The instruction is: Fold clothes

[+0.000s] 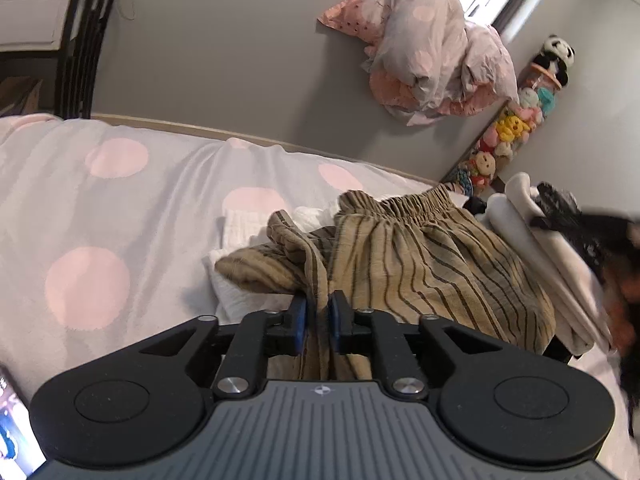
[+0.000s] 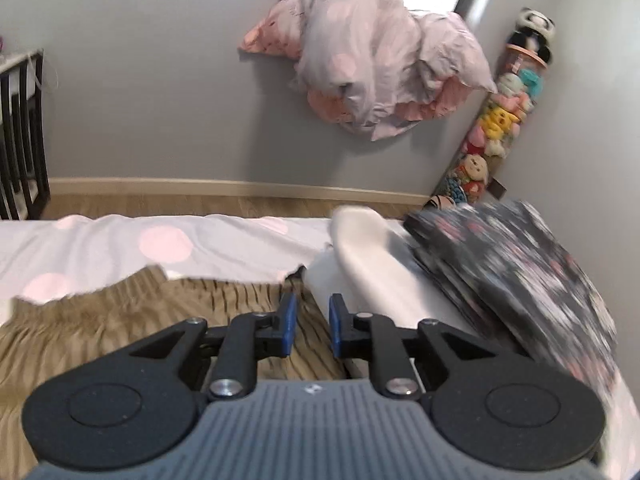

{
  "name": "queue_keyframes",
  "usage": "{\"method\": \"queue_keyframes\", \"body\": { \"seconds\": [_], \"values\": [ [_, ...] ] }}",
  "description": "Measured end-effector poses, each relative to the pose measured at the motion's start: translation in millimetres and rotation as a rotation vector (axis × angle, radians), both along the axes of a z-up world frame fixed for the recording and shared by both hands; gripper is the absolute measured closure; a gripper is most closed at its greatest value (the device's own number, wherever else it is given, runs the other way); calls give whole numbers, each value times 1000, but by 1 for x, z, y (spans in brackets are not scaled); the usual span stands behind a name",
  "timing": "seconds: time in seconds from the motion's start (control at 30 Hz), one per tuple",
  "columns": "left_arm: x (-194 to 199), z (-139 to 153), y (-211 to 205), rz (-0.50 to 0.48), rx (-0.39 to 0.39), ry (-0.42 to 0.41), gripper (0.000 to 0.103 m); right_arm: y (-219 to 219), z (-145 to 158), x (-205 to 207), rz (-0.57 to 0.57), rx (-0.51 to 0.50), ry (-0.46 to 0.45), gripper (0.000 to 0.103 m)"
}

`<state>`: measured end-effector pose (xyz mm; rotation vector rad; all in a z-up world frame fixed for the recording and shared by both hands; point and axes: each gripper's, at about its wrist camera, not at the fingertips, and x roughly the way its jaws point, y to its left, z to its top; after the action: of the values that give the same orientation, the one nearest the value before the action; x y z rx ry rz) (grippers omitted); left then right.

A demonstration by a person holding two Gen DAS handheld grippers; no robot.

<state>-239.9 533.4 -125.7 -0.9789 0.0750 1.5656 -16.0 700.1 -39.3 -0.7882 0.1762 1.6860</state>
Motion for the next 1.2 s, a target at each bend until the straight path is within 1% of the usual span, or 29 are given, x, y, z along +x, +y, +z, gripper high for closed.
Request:
{"method": "queue_keyframes", "body": {
  "seconds": [0.07, 0.17, 0.27, 0.37, 0.53, 0.6, 0.73, 0.87, 1.0, 1.1, 1.17, 1.2],
  "values": [
    [1, 1, -11, -1, 5, 8, 81, -21, 2, 17, -32, -3, 31, 84],
    [13, 6, -26, -28, 20, 33, 78, -42, -4, 35, -79, -1, 79, 84],
    [32, 11, -31, -63, 39, 111, 67, -50, -20, 47, -115, -5, 132, 84],
    [45, 5, -27, -82, 4, 194, 67, -48, -44, 54, -155, -26, 149, 84],
    [53, -18, -14, -74, -83, 282, 67, -32, -89, 73, -243, -73, 186, 84],
    [56, -21, -11, -71, -91, 308, 67, -24, -104, 79, -280, -89, 200, 84],
    [61, -17, -14, -42, -66, 348, 67, -18, -119, 89, -336, -108, 257, 84],
    [57, -6, -27, 27, 20, 352, 67, -31, -109, 86, -355, -70, 211, 84],
    [49, 6, -30, 59, 62, 319, 66, -50, -96, 82, -361, -28, 175, 84],
    [48, 11, -30, 33, 74, 288, 66, -84, -78, 74, -350, 3, 209, 84],
    [54, 14, -34, 14, 102, 302, 66, -109, -69, 66, -361, 31, 229, 83],
    [58, 16, -36, 5, 117, 312, 63, -121, -66, 62, -371, 48, 234, 81]
  ]
}}
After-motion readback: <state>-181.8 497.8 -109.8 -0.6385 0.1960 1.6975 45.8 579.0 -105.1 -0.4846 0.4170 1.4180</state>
